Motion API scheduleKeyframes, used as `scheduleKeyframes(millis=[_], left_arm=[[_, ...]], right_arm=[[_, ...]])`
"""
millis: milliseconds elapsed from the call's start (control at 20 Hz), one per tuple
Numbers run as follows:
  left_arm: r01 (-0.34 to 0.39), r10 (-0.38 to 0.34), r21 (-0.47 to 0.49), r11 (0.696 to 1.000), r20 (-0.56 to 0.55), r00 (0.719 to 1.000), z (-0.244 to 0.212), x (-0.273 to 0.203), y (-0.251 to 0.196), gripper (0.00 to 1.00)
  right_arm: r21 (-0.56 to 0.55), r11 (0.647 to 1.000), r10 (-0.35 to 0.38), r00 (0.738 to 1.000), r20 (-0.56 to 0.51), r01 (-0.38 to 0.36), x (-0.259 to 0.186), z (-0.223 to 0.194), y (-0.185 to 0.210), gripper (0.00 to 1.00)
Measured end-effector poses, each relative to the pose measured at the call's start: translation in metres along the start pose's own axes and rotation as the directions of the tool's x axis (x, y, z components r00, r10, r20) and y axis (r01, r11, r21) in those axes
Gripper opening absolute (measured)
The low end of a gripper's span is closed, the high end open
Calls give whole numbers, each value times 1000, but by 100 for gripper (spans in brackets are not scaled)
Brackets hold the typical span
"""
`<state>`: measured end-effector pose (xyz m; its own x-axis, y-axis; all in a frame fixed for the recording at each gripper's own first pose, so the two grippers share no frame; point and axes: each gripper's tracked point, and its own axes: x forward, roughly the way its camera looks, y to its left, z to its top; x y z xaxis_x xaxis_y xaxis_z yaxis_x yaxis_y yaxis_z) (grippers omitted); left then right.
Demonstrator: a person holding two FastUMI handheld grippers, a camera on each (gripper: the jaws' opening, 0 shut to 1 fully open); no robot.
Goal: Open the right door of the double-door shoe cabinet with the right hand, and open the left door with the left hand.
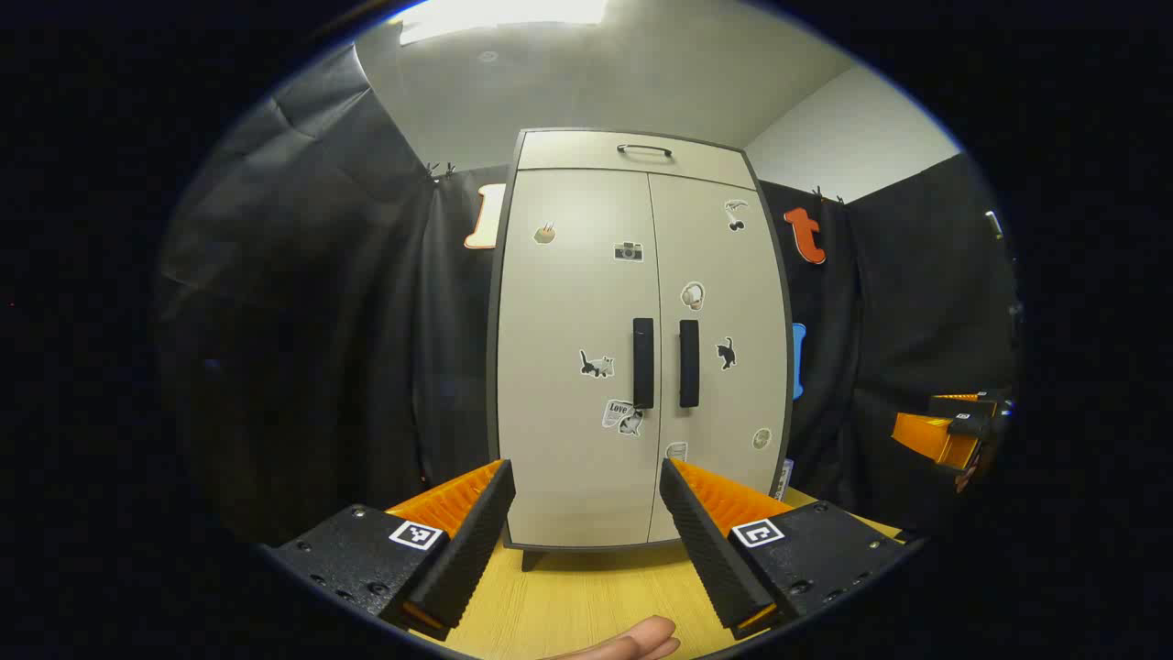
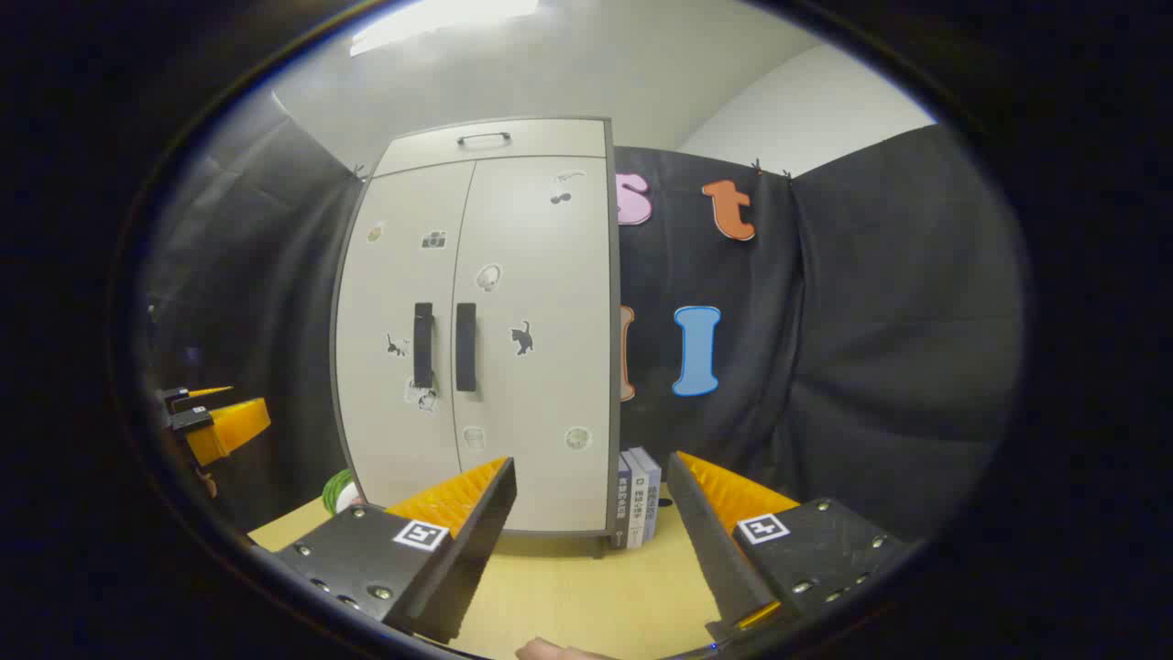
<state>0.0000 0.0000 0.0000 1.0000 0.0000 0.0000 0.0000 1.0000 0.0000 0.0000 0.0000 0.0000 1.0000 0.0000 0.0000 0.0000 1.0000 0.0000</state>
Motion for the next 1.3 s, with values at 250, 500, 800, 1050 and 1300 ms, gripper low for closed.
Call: scheduleKeyframes(millis=[250,500,800,1050,1300], left_arm=[[5,-5,-27,1000,4,1000,-3,5,4,99],[17,-17,-33,999,-1,1000,-14,18,5,99],[26,-27,-50,998,-21,999,-35,40,6,99],[37,-39,-40,999,-48,998,-50,61,14,99],[52,-54,-36,998,-61,997,-60,71,22,99]], right_arm=[[-3,1000,3,1000,5,-3,6,-1,4,99],[-2,1000,-4,1000,12,4,24,-7,9,99],[11,1000,-7,1000,-26,7,63,-28,16,99],[43,999,36,998,-56,-34,109,-32,41,98],[82,991,115,992,-56,-110,161,-8,90,99]])
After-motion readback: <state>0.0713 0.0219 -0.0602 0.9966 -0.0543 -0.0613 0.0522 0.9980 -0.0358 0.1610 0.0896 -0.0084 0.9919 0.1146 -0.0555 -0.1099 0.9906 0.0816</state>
